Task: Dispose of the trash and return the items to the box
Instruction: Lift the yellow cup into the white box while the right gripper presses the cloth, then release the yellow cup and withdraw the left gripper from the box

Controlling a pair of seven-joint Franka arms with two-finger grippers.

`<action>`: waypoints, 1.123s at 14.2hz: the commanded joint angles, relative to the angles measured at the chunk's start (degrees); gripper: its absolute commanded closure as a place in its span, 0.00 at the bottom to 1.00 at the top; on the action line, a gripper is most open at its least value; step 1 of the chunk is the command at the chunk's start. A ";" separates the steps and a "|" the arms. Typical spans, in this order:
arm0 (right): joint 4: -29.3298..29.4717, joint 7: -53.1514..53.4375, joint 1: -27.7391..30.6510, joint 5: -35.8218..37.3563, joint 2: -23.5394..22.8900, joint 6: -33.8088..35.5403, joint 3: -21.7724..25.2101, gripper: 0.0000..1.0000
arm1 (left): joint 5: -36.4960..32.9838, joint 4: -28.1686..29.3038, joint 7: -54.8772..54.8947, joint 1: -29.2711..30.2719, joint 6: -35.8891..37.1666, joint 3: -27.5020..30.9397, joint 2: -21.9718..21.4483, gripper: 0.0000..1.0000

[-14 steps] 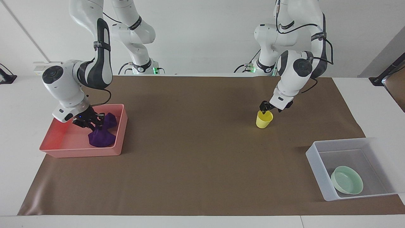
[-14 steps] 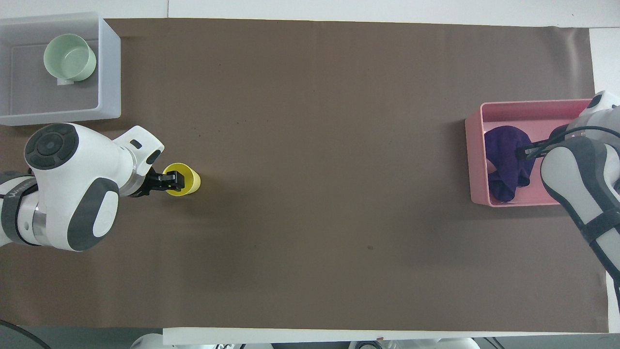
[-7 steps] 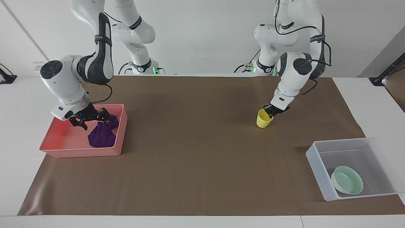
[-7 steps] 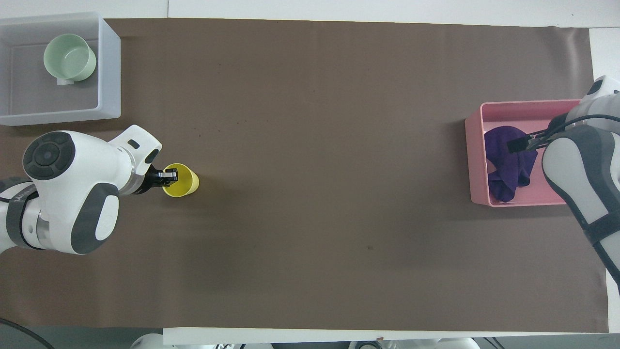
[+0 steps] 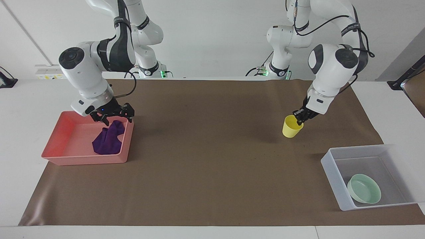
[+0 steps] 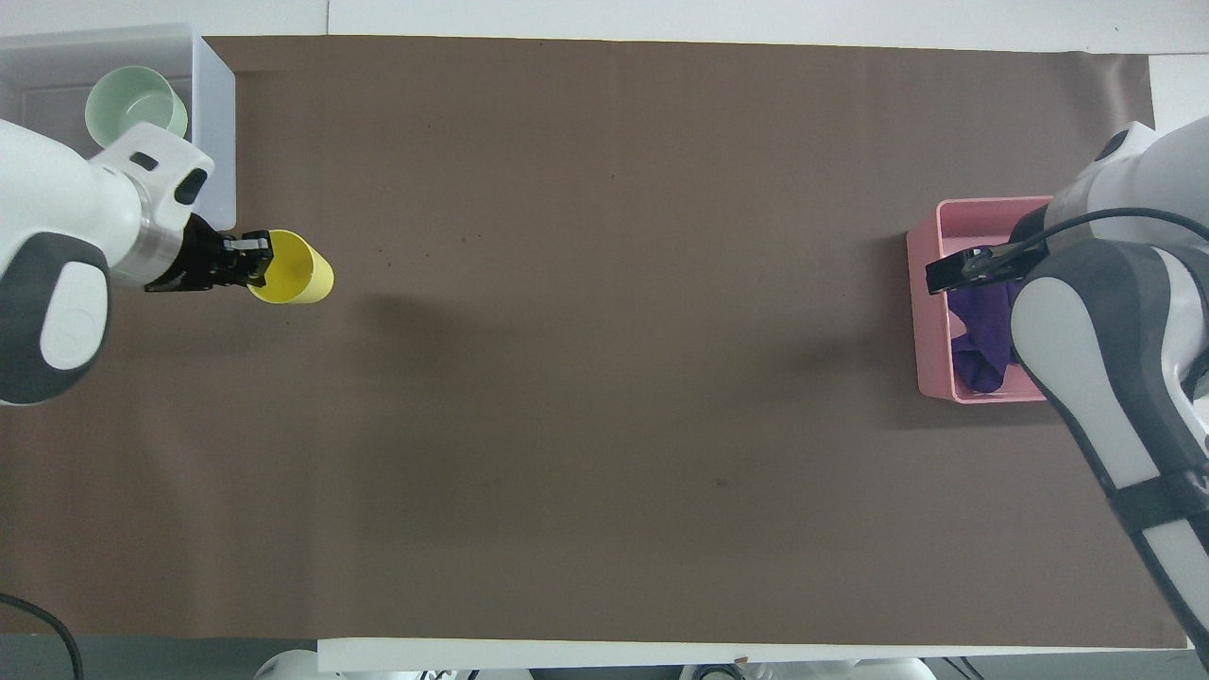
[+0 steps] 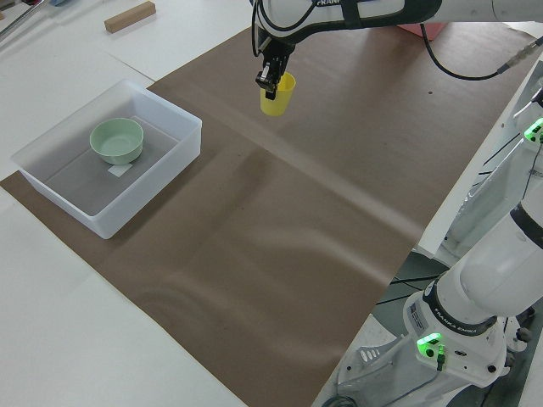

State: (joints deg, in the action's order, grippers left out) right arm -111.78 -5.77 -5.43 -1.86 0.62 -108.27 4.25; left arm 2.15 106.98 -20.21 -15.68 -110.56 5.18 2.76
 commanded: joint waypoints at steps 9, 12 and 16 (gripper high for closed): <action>14.39 0.14 0.95 0.46 7.65 29.67 0.06 0.01 | 4.27 -26.56 8.32 20.95 -15.02 0.09 26.77 1.00; 14.14 0.32 0.60 0.54 7.82 29.70 0.06 0.00 | 4.44 -24.11 8.69 20.52 -21.88 0.09 28.53 1.00; 14.05 0.32 0.60 0.54 7.91 29.43 -0.03 0.01 | 4.27 -22.87 8.69 20.17 -22.95 -0.17 28.53 0.30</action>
State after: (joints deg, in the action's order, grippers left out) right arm -98.21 -5.16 -5.21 -1.73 8.86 -79.03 4.52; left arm 5.65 83.31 -12.67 4.77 -132.32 4.98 31.78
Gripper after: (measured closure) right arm 0.000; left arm 0.943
